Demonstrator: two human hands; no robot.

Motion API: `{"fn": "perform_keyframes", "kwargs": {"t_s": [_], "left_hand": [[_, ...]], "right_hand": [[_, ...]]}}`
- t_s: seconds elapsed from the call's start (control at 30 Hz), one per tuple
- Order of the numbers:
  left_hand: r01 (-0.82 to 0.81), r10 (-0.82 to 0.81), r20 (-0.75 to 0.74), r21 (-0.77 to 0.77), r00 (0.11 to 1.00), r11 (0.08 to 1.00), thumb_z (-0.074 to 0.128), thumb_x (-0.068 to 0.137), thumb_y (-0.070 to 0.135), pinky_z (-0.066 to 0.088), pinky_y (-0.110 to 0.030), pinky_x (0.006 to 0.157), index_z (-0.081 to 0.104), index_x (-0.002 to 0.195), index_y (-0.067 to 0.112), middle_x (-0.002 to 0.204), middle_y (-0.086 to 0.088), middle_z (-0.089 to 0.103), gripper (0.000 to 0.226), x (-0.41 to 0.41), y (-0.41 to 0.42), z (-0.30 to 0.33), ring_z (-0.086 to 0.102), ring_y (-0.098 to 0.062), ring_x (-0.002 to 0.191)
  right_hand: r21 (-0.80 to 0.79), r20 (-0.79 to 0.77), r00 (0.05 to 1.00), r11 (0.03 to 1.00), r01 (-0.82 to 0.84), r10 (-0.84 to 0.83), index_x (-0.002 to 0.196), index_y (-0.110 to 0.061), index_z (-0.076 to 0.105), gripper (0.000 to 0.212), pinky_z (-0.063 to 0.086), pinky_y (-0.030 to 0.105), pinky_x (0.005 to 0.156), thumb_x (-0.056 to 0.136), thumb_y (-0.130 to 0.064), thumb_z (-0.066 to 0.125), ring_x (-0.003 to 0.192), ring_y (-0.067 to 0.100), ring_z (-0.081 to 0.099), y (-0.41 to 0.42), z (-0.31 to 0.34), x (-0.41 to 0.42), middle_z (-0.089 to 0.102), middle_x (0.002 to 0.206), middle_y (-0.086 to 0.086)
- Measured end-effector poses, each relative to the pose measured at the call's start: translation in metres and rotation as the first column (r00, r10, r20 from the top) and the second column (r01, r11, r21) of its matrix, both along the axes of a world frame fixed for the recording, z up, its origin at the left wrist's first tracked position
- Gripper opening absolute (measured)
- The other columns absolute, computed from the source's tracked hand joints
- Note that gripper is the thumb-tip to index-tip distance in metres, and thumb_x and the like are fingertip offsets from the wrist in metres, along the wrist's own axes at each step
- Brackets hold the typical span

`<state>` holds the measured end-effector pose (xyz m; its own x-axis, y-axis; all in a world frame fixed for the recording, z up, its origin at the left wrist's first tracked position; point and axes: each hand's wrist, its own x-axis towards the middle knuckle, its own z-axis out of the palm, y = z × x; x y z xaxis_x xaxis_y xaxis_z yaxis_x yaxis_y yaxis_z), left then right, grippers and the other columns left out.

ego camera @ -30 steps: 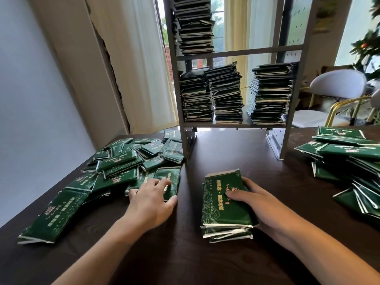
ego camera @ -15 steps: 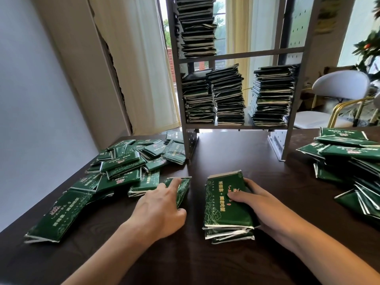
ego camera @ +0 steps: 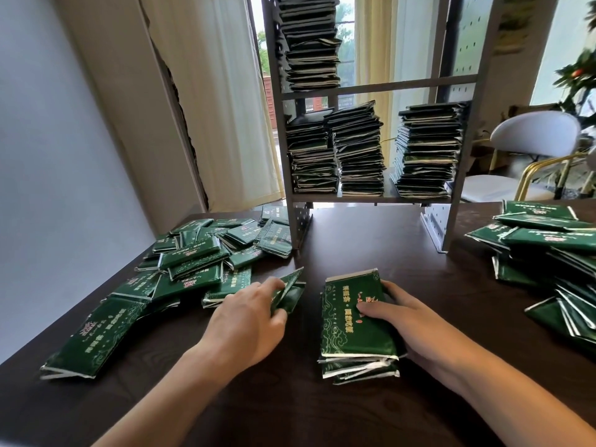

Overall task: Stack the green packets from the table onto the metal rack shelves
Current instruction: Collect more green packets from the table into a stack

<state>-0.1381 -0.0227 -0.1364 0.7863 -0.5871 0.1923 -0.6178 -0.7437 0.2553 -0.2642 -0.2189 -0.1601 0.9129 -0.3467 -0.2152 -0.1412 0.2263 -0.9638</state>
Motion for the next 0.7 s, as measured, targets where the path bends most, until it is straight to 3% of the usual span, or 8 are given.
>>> {"fn": "perform_keyframes", "kwargs": {"t_s": [0.13, 0.2, 0.27, 0.3, 0.4, 0.57, 0.63, 0.7], "left_hand": [[0.066, -0.071, -0.041, -0.115, 0.997, 0.991, 0.052, 0.098, 0.03, 0.049, -0.037, 0.09, 0.037, 0.144, 0.042, 0.114, 0.006, 0.065, 0.05, 0.0, 0.003, 0.0, 0.063, -0.016, 0.096], [0.105, -0.132, -0.107, -0.226, 0.986, 0.968, 0.051, 0.099, 0.024, 0.052, -0.032, 0.072, 0.031, 0.146, 0.05, 0.096, 0.005, 0.066, 0.057, 0.001, 0.004, 0.001, 0.058, -0.006, 0.065], [0.131, -0.189, -0.154, -0.325, 0.97, 0.937, 0.048, 0.1, 0.015, 0.043, -0.02, 0.052, 0.033, 0.144, 0.056, 0.071, 0.005, 0.061, 0.062, -0.002, 0.004, 0.002, 0.047, -0.005, 0.045], [0.148, -0.216, -0.16, -0.356, 0.963, 0.923, 0.047, 0.1, 0.011, 0.038, -0.016, 0.05, 0.039, 0.142, 0.056, 0.066, 0.005, 0.059, 0.062, -0.003, 0.004, 0.002, 0.047, -0.006, 0.044], [0.194, -0.248, -0.116, -0.351, 0.962, 0.916, 0.047, 0.098, 0.004, 0.039, -0.013, 0.061, 0.063, 0.126, 0.048, 0.087, 0.009, 0.062, 0.054, -0.007, 0.001, -0.002, 0.056, -0.007, 0.066], [0.1, -0.267, -0.274, -0.5, 0.924, 0.86, 0.046, 0.1, 0.0, 0.028, -0.018, 0.042, 0.066, 0.115, 0.034, 0.051, 0.008, 0.053, 0.042, -0.006, -0.002, -0.002, 0.036, -0.008, 0.04], [0.006, -0.319, -0.371, -0.645, 0.872, 0.764, 0.045, 0.1, -0.005, 0.036, -0.026, 0.043, 0.065, 0.113, 0.027, 0.062, -0.001, 0.063, 0.04, -0.011, -0.004, 0.006, 0.046, -0.016, 0.048], [-0.215, -0.381, -0.49, -0.79, 0.784, 0.573, 0.043, 0.099, -0.008, 0.057, -0.039, 0.059, 0.067, 0.109, 0.018, 0.082, -0.006, 0.073, 0.037, -0.015, -0.009, 0.016, 0.065, -0.023, 0.066]], "right_hand": [[0.003, -0.004, 1.0, 1.0, 0.008, -0.008, 0.133, -0.024, 0.056, 0.044, 0.056, 0.04, 0.082, 0.092, -0.013, 0.067, 0.093, 0.03, 0.075, 0.001, -0.001, 0.001, 0.078, 0.103, 0.009], [0.004, -0.002, 1.0, 1.0, 0.004, -0.004, 0.133, -0.024, 0.056, 0.044, 0.057, 0.04, 0.081, 0.092, -0.013, 0.067, 0.093, 0.03, 0.075, 0.001, -0.001, 0.001, 0.078, 0.103, 0.009], [0.002, -0.001, 1.0, 1.0, -0.004, 0.004, 0.133, -0.024, 0.056, 0.044, 0.057, 0.041, 0.084, 0.092, -0.013, 0.067, 0.093, 0.029, 0.075, 0.001, 0.0, 0.0, 0.078, 0.103, 0.009], [0.001, 0.001, 1.0, 1.0, -0.006, 0.006, 0.133, -0.024, 0.056, 0.043, 0.057, 0.041, 0.085, 0.092, -0.013, 0.067, 0.093, 0.029, 0.076, 0.001, 0.0, 0.0, 0.078, 0.103, 0.008], [0.0, 0.005, 1.0, 1.0, -0.008, 0.008, 0.133, -0.024, 0.055, 0.044, 0.058, 0.044, 0.089, 0.093, -0.012, 0.066, 0.094, 0.03, 0.075, 0.001, 0.001, -0.001, 0.078, 0.103, 0.009], [0.002, 0.0, 1.0, 1.0, -0.007, 0.007, 0.136, -0.024, 0.053, 0.046, 0.056, 0.047, 0.093, 0.093, -0.012, 0.067, 0.095, 0.031, 0.075, 0.001, 0.0, -0.001, 0.078, 0.103, 0.01], [0.004, 0.002, 1.0, 1.0, -0.003, 0.003, 0.136, -0.024, 0.053, 0.047, 0.057, 0.046, 0.091, 0.093, -0.012, 0.067, 0.095, 0.031, 0.075, 0.001, 0.0, 0.0, 0.078, 0.103, 0.01], [0.007, -0.001, 1.0, 1.0, -0.005, 0.005, 0.136, -0.024, 0.053, 0.046, 0.057, 0.046, 0.091, 0.093, -0.012, 0.067, 0.095, 0.031, 0.075, 0.0, 0.0, 0.0, 0.078, 0.103, 0.01]]}}
